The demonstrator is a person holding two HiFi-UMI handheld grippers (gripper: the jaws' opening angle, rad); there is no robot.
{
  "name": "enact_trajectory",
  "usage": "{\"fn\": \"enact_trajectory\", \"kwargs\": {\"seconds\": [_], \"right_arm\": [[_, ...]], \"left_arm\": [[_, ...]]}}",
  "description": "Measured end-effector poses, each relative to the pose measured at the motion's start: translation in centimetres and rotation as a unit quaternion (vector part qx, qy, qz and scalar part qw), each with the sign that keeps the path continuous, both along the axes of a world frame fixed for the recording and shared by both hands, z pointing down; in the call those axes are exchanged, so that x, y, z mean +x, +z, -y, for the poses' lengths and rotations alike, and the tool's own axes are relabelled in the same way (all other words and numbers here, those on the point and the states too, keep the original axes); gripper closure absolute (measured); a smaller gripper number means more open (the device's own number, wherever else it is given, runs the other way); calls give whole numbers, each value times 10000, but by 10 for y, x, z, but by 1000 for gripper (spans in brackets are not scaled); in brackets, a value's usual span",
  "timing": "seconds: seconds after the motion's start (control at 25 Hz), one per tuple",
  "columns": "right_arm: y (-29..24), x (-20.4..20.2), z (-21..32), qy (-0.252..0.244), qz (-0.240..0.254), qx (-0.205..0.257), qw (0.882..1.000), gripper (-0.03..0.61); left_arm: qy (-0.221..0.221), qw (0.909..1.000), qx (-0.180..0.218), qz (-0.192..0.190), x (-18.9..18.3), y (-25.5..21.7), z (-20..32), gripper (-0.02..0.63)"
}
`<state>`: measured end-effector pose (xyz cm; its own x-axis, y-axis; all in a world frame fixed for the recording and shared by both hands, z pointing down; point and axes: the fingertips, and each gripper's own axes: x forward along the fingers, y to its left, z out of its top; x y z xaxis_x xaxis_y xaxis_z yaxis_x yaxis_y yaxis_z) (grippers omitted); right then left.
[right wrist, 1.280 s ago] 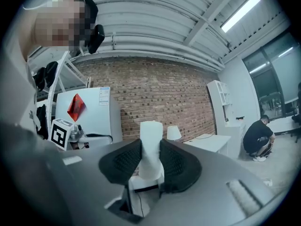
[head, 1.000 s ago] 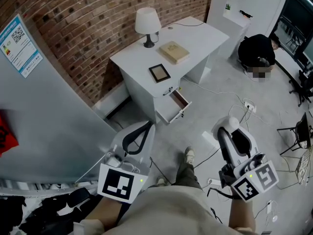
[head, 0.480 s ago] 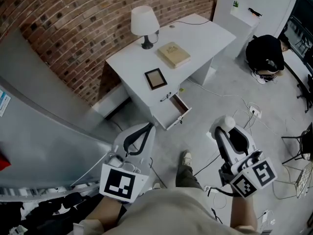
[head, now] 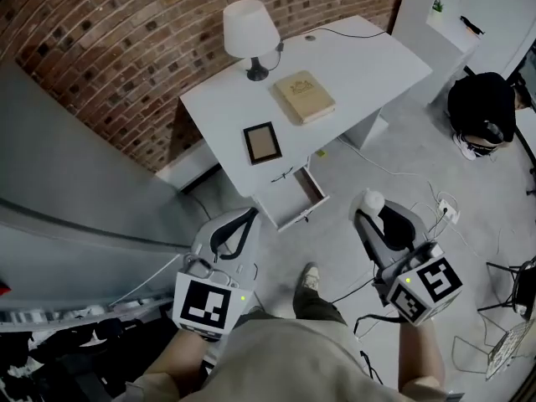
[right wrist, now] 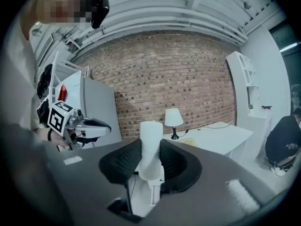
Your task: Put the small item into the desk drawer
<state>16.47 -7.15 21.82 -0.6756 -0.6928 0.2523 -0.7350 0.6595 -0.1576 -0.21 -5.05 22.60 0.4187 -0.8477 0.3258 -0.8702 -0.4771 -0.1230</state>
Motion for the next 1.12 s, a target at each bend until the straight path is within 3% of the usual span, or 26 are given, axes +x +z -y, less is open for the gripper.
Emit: {"fn": "enact_trajectory", "kwargs": {"seconds": [0.2, 0.4, 0.56, 1.12], "right_arm": [[42, 7, 49, -418, -71, -374, 9984, 453], [86, 0, 83, -702, -312, -706, 9945, 453], [131, -11, 108, -815, -11, -1385, 9870, 453], [345, -53, 166, -948, -702, -2483, 9615, 453]], "left_arm": [[-259, 9992, -202, 206, 14, 27, 33, 611], [-135, 9970, -470, 603, 18, 67, 59, 611], [-146, 9939, -851, 683, 11, 107, 76, 612], [-29, 9815, -1885, 331, 17, 278, 129, 612]]}}
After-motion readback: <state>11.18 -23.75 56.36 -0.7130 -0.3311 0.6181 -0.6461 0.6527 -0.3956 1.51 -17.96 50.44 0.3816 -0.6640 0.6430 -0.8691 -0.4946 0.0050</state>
